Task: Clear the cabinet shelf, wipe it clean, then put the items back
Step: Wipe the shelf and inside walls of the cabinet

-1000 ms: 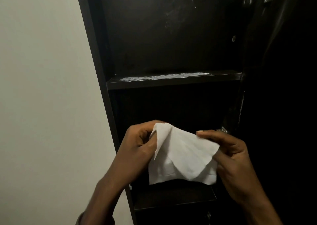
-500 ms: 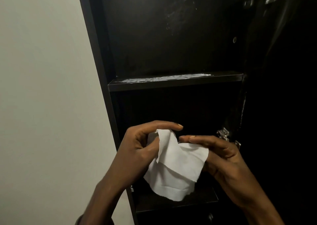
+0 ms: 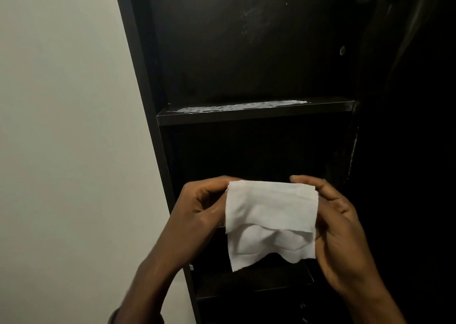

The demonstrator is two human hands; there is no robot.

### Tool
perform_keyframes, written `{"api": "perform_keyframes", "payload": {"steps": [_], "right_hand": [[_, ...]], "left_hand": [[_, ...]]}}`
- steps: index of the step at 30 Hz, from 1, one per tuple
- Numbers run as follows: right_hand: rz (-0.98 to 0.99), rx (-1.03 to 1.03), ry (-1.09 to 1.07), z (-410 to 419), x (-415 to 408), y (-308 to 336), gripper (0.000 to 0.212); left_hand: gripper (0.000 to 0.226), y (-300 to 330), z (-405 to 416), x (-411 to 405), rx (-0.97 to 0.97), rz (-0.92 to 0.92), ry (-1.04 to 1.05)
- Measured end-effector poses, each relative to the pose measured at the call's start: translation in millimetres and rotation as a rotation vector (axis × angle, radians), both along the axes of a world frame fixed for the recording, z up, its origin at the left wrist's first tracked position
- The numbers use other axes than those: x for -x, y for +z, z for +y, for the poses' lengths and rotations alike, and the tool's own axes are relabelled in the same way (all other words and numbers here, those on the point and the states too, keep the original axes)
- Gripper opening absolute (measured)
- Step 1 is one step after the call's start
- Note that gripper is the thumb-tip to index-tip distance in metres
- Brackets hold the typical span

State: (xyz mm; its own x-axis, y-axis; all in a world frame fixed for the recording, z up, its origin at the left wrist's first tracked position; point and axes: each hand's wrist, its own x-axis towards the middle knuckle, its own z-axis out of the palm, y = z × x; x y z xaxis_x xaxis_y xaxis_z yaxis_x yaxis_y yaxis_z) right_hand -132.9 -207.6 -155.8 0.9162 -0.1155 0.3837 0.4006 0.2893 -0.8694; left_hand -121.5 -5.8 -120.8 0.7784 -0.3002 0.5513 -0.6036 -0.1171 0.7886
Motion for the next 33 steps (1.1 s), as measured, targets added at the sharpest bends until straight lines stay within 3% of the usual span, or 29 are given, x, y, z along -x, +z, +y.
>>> {"api": "perform_keyframes", "payload": {"steps": [8,14,21,26,28,30,33], "right_hand": [[-0.184,0.230,0.014,0,3,2,0.036],[0.003,0.066,-0.069,2,-2,1,0.024],[0.182,-0.063,0.010,-2,-7,-2,0.020],[0.311,-0.138,0.206,-5,-6,-4,0.045],[0.319,-0.115,0.261,-4,-6,-4,0.049],[0.279,-0.031,0.239,-1,-5,-3,0.038],[0.215,0.070,0.121,1,-3,0,0.055]], "left_hand": [[0.022,2,0,0,0.028,-0.064,0.123],[0.029,3,2,1,0.037,-0.080,0.105],[0.032,1,5,-1,-0.044,-0.115,0.058],[0.039,-2,7,-3,0.080,0.028,0.013],[0.037,-1,8,-4,0.116,0.089,0.011],[0.033,0,6,-2,0.060,0.082,0.093],[0.029,-3,3,-3,-0.016,0.124,0.229]]}}
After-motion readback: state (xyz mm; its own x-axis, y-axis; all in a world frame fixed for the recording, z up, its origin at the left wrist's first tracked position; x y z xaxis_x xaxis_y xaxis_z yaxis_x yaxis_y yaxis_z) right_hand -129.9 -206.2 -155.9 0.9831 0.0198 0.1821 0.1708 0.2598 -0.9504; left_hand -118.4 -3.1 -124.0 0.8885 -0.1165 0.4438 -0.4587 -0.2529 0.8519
